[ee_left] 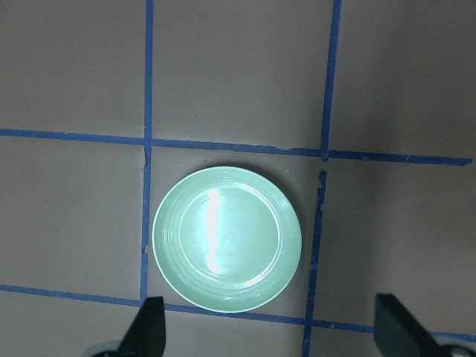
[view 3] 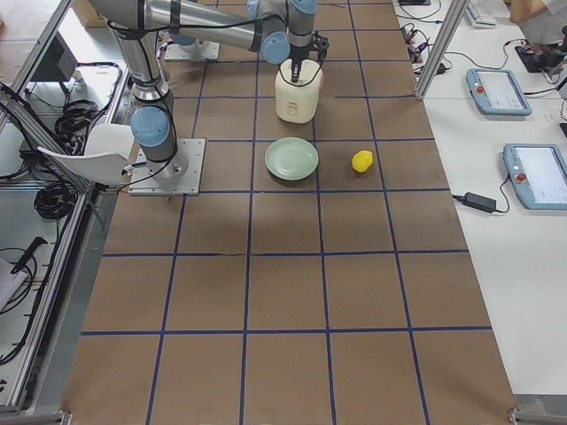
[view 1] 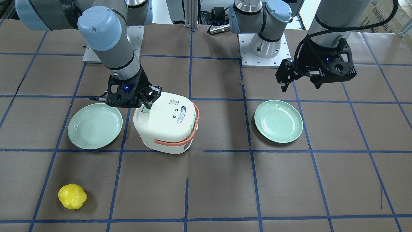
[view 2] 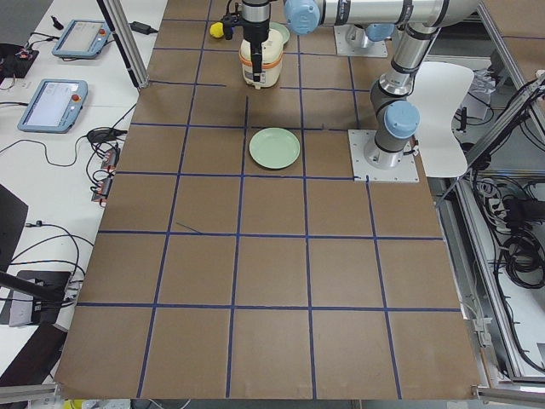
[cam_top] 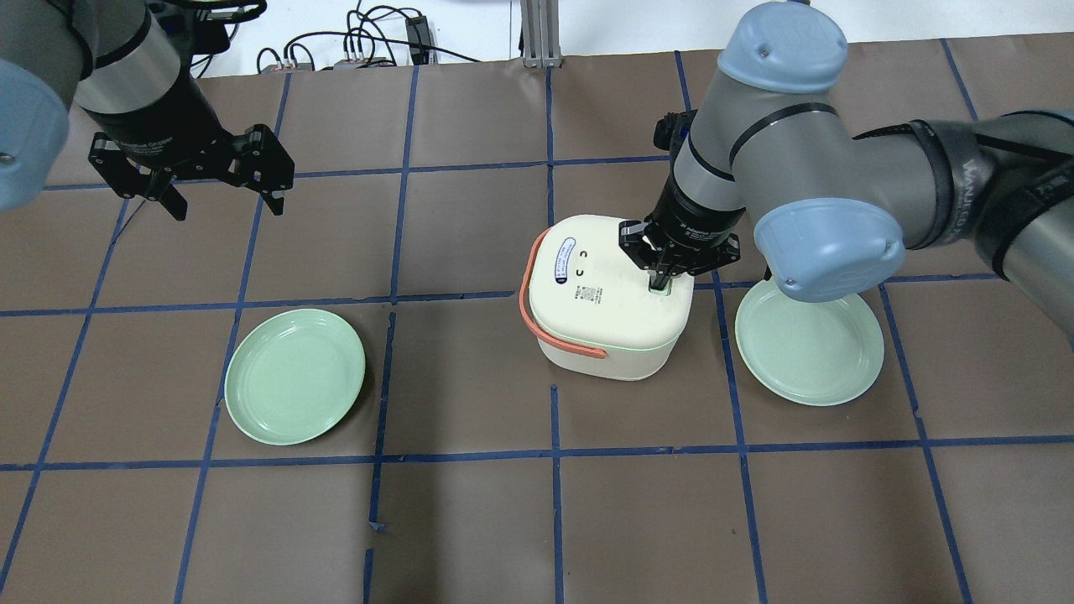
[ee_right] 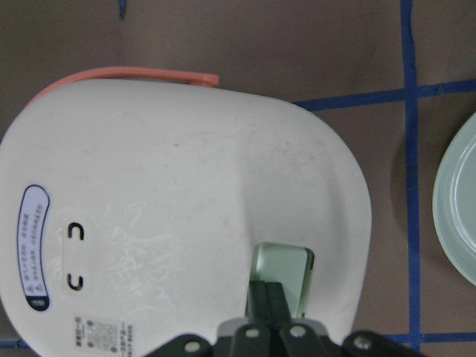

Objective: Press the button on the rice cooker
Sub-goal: 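Press down on the green lid button with the right gripper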

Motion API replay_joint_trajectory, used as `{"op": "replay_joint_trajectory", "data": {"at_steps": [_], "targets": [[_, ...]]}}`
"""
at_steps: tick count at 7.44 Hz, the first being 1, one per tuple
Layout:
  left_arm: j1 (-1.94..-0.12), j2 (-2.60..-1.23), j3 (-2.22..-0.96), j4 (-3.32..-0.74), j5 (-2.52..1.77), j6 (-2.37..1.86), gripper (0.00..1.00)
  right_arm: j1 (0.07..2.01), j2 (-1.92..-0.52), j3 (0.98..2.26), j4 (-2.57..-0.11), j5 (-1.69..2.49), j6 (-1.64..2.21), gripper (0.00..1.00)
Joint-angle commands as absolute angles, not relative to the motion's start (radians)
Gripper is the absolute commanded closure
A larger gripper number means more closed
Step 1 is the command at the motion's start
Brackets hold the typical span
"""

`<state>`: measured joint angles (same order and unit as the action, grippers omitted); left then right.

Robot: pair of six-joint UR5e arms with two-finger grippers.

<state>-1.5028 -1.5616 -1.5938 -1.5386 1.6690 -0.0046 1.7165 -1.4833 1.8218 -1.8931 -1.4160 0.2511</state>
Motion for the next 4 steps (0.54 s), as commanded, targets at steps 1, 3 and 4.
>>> {"op": "replay_joint_trajectory", "data": {"at_steps": [1, 3, 4], "targets": [[-1.502, -1.562, -1.594, -1.539, 1.669, -0.005, 0.0, 1.717, -1.482, 1.832, -1.898, -1.416, 0.252, 0.91], [-1.502, -1.562, -1.594, -1.539, 1.669, -0.005, 0.0, 1.717, -1.483, 1.818, -1.914, -1.419, 0.253, 0.82], [-1.502, -1.562, -1.594, -1.539, 1.669, -0.005, 0.0, 1.717, -1.486, 1.809, -1.931, -1.423, 0.264, 0.55]]}}
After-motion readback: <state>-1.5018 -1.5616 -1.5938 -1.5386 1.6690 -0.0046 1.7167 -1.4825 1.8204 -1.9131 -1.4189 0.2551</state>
